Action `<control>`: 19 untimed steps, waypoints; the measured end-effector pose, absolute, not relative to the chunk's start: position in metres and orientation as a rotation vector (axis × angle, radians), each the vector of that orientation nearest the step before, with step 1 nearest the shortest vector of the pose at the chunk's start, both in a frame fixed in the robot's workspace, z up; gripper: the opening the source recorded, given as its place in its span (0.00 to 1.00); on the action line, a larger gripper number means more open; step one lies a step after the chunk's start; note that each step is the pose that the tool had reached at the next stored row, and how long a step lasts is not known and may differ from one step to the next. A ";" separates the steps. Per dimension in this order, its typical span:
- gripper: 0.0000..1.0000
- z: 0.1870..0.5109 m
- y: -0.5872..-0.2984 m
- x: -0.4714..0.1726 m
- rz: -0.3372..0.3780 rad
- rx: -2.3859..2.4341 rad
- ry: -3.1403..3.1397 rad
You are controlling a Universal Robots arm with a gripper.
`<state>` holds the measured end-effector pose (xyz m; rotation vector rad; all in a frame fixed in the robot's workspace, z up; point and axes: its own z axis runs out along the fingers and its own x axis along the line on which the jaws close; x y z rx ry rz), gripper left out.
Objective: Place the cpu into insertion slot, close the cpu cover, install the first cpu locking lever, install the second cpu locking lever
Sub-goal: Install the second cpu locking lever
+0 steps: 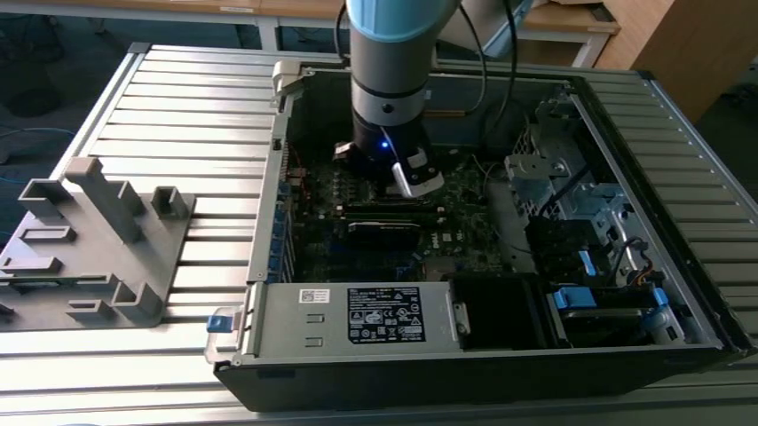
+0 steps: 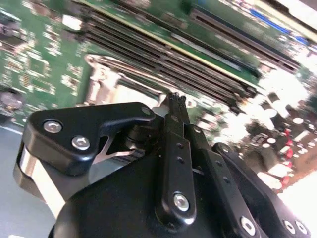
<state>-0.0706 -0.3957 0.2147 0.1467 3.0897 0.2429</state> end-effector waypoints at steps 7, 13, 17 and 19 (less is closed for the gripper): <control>0.11 0.214 -0.387 -0.054 0.225 0.146 3.092; 0.11 0.214 -0.368 -0.053 0.155 0.145 3.094; 0.11 0.213 -0.360 -0.050 0.121 0.144 3.094; 0.11 0.213 -0.357 -0.048 0.113 0.144 3.094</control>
